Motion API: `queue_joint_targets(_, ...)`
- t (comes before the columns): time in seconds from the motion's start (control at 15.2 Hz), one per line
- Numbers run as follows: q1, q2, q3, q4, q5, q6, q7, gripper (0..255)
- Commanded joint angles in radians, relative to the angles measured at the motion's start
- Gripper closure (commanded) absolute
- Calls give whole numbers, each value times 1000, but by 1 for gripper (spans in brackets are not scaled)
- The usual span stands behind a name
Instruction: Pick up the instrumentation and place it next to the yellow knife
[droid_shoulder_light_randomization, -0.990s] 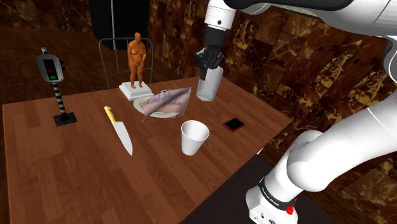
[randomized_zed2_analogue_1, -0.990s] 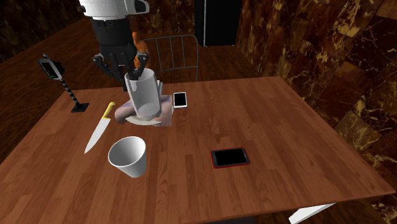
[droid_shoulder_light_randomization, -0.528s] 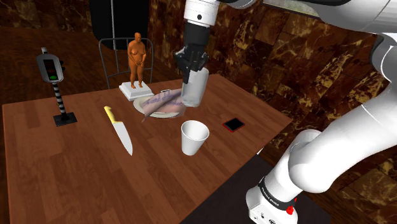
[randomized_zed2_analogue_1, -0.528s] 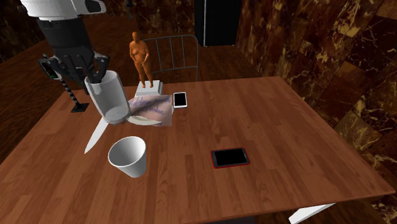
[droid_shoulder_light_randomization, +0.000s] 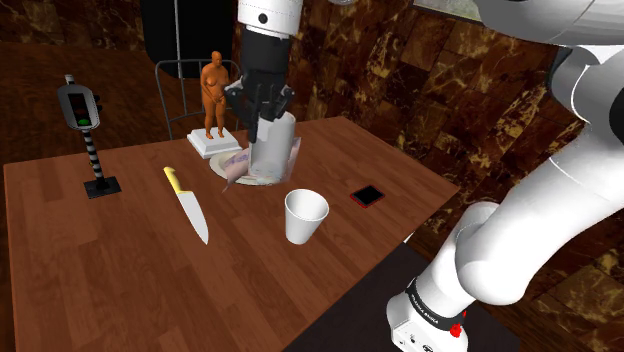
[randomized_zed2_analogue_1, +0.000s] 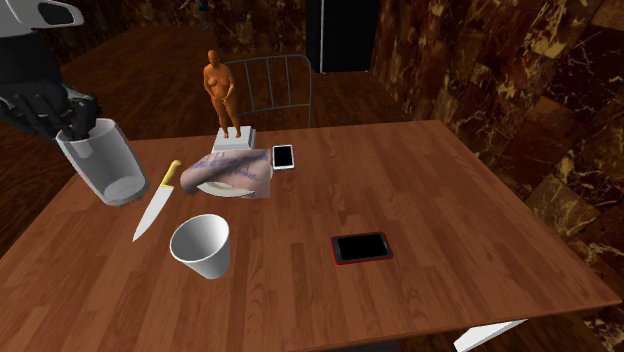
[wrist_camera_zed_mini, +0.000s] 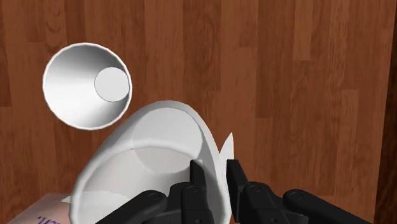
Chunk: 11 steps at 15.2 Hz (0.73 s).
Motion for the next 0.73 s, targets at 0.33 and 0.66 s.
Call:
queue_joint_targets(0.33,77,168,101,177,-49,-7,190,255)
queue_joint_targets(0.66,160,331,156,363,-122,-41,326,255)
